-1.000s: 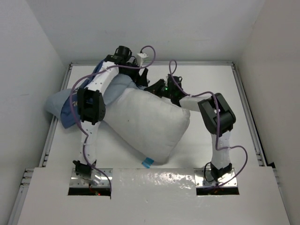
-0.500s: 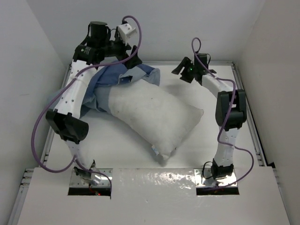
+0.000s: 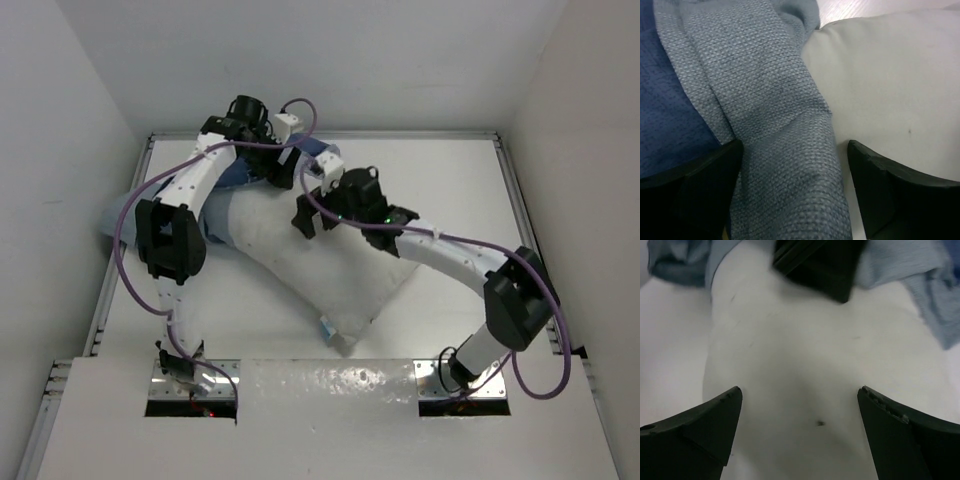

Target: Put the pillow into the pillowcase

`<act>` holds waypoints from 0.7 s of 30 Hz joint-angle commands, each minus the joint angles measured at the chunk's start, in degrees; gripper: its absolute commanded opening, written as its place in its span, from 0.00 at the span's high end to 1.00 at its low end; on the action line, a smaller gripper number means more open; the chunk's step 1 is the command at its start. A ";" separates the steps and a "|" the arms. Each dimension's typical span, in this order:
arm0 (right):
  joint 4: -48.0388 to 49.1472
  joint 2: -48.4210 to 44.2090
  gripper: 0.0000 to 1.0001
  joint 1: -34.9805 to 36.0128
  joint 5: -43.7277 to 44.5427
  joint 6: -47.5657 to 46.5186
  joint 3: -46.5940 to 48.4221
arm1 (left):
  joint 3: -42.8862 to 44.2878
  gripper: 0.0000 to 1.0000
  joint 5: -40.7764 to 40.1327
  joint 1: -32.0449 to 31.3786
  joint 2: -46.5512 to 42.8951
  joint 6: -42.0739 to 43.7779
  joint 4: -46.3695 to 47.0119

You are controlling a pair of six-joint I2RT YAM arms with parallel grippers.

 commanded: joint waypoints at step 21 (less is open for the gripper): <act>14.28 16.37 1.00 -1.81 13.29 19.62 14.77 | 0.02 1.00 10.11 0.55 -23.68 14.54 -9.25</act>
